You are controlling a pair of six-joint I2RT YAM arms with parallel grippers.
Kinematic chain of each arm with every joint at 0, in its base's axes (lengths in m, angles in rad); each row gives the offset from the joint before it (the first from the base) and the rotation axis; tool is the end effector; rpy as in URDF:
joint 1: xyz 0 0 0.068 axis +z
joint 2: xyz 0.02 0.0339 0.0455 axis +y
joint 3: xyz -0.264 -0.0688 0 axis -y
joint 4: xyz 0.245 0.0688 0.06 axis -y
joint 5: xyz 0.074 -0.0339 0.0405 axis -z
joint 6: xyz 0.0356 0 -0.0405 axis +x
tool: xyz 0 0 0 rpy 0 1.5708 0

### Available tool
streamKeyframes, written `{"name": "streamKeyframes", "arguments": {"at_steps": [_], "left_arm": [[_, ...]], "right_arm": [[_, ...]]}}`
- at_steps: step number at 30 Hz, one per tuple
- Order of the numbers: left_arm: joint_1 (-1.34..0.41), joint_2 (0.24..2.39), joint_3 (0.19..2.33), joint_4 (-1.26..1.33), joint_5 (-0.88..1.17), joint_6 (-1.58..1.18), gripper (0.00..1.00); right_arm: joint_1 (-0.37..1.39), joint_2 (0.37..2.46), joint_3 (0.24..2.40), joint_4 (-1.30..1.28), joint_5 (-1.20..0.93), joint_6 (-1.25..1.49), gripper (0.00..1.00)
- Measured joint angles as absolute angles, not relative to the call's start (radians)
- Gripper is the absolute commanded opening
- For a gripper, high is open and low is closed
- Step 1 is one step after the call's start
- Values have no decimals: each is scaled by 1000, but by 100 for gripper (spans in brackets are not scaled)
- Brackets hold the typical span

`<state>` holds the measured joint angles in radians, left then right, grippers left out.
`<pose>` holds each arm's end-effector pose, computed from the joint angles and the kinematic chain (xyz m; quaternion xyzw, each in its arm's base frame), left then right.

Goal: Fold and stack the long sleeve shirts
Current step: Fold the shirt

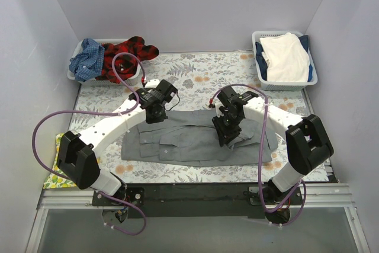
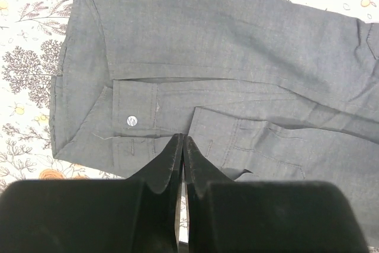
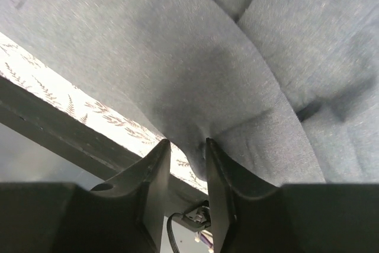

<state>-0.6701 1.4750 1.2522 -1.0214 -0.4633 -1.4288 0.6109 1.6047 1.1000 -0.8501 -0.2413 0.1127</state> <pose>0.2300 -0.1620 0.2804 -0.3903 0.8782 -0.0244 0.2752 0.2373 0.1766 0.2054 -0.2559 0.9533 0.1498 0.0577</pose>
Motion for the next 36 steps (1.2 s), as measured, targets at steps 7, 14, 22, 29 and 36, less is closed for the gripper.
{"name": "streamKeyframes", "arguments": {"at_steps": [7,14,22,29,36], "left_arm": [[-652,1477,1180,-988,-383,-1420,46],[-650,1491,1040,-911,-221,-1404,58],[-646,1523,982,-804,-118,-1382,58],[-640,1573,957,-750,-93,-1360,43],[-636,1600,960,-733,-90,-1341,0]], "right_arm": [[611,1610,1113,-836,-242,120,41],[611,1612,1113,-836,-241,128,41],[611,1612,1114,-836,-237,129,41],[611,1612,1118,-836,-231,131,40],[611,1612,1132,-838,-215,132,40]]}}
